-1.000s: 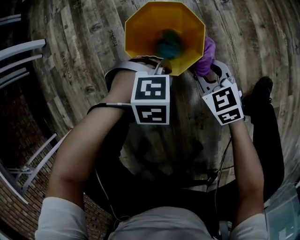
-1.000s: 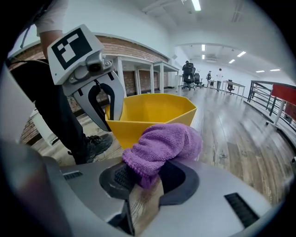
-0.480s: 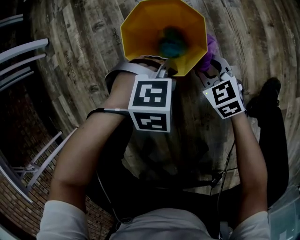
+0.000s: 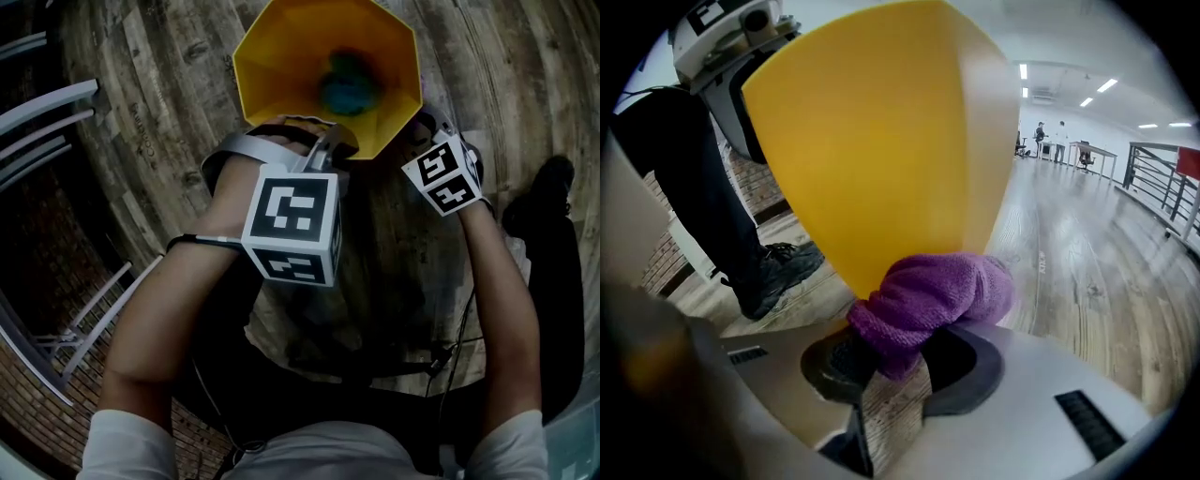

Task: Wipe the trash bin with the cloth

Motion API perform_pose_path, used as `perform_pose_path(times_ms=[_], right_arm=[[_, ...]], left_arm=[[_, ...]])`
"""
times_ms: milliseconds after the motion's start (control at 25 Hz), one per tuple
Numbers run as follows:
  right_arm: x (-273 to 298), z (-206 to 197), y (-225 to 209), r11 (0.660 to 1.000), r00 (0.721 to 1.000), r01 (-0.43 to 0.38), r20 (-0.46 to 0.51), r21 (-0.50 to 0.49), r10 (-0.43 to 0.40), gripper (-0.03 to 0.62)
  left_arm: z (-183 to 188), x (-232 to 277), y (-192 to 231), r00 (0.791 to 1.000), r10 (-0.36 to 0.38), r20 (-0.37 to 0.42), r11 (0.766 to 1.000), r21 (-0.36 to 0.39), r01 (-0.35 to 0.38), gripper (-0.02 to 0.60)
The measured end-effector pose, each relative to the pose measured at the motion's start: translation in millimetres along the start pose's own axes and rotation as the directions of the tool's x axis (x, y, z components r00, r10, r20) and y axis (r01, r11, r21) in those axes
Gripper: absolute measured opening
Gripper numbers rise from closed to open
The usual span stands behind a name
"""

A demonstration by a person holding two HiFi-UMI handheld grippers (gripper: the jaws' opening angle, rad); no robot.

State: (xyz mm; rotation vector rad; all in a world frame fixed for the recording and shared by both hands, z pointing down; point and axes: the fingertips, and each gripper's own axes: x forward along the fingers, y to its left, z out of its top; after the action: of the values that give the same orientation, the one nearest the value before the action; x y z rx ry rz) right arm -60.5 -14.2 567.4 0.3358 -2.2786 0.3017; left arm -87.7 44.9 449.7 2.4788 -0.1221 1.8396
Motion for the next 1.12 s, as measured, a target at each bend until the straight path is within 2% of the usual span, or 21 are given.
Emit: perform_pose_path(times_ms=[360, 760, 880, 1000, 1120], right_arm=[[44, -30, -6, 0.999, 0.996, -0.032, -0.084, -0.009, 0.031, 0.107], [81, -63, -2, 0.999, 0.975, -0.03, -0.22, 0.036, 0.037, 0.109], [89, -78, 2, 0.996, 0.967, -0.027, -0.249, 0.083, 0.047, 0.107], [90, -71, -8, 0.998, 0.972, 0.011, -0.234, 0.063, 0.004, 0.107], [85, -62, -5, 0.997, 0.974, 0.007, -0.226, 0.071, 0.01, 0.107]], left_arm=[[4, 0, 0, 1.0, -0.008, 0.026, 1.0, -0.006, 0.008, 0.014], [2, 0, -2, 1.0, -0.003, 0.026, 1.0, -0.003, 0.003, 0.012], [3, 0, -2, 1.0, 0.002, 0.027, 1.0, -0.012, -0.002, 0.012], [0, 1, 2, 0.999, 0.019, 0.026, 0.999, -0.034, -0.018, 0.012], [0, 1, 3, 0.999, 0.029, 0.022, 0.998, -0.053, -0.027, 0.012]])
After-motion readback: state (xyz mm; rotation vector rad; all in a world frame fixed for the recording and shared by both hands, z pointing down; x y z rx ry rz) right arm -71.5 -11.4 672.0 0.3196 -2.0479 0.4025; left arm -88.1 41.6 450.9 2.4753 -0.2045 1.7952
